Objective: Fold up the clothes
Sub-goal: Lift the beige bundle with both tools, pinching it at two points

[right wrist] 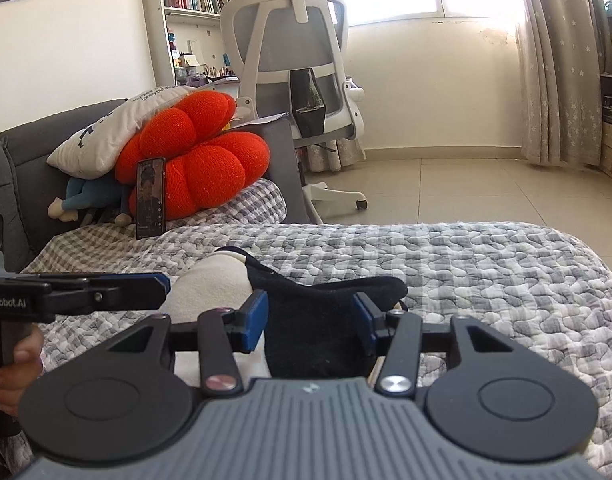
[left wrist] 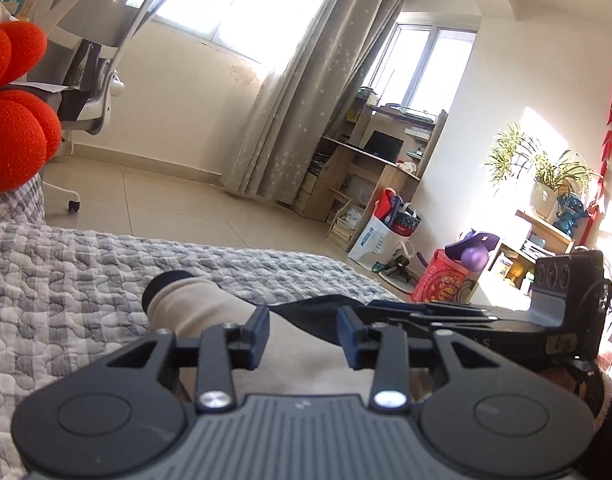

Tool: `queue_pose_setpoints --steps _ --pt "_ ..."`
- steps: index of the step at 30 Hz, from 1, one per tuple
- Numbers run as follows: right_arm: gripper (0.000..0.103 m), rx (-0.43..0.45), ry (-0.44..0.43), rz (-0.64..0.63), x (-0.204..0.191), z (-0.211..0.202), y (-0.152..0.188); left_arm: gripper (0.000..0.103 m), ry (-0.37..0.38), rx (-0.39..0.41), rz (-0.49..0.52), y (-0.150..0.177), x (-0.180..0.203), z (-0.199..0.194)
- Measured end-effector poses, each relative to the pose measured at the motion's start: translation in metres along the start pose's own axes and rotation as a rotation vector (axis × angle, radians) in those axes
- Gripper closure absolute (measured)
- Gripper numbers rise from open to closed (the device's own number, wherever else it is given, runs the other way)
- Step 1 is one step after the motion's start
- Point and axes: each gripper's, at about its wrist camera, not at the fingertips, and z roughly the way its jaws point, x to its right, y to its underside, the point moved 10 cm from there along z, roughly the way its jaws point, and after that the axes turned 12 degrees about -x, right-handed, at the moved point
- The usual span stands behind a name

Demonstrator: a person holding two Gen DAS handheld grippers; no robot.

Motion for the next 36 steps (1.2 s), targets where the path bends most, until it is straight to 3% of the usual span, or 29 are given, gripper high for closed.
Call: queue_pose_setpoints --steps 6,11,15,18,22,24,27,31,36 --pt "0.052 -0.016 0.022 -0.042 -0.002 0.011 0.006 0.066 -0.059 -0.045 0.001 0.004 -0.018 0.023" --pt "0.053 -0.039 0.031 -0.034 0.007 0.021 0.021 0.067 -0.107 -0.073 0.070 0.024 -0.018 0.032" --pt "0.053 -0.040 0.033 -0.025 0.006 0.019 0.020 0.067 -0.125 -0.083 0.068 0.017 -0.016 0.029" --pt "0.049 -0.041 0.029 -0.028 0.003 0.013 0.016 0.061 -0.128 -0.085 0.045 0.011 -0.015 0.020" --pt "0.042 -0.034 0.007 0.000 0.004 0.002 0.011 0.042 -0.155 -0.091 0.017 0.007 -0.018 0.008" --pt "0.037 -0.029 0.007 0.019 0.008 -0.003 0.010 0.041 -0.171 -0.106 -0.003 0.008 -0.022 0.007" --pt "0.031 -0.032 0.022 0.039 0.015 -0.007 0.010 0.039 -0.169 -0.134 -0.057 0.012 -0.028 0.005" --pt "0.030 -0.073 0.012 0.095 0.023 -0.004 0.017 0.036 -0.131 -0.161 -0.127 0.019 -0.033 0.006" --pt "0.027 -0.121 -0.046 0.237 0.038 0.001 0.027 0.035 -0.060 -0.193 -0.233 0.025 -0.041 0.010"
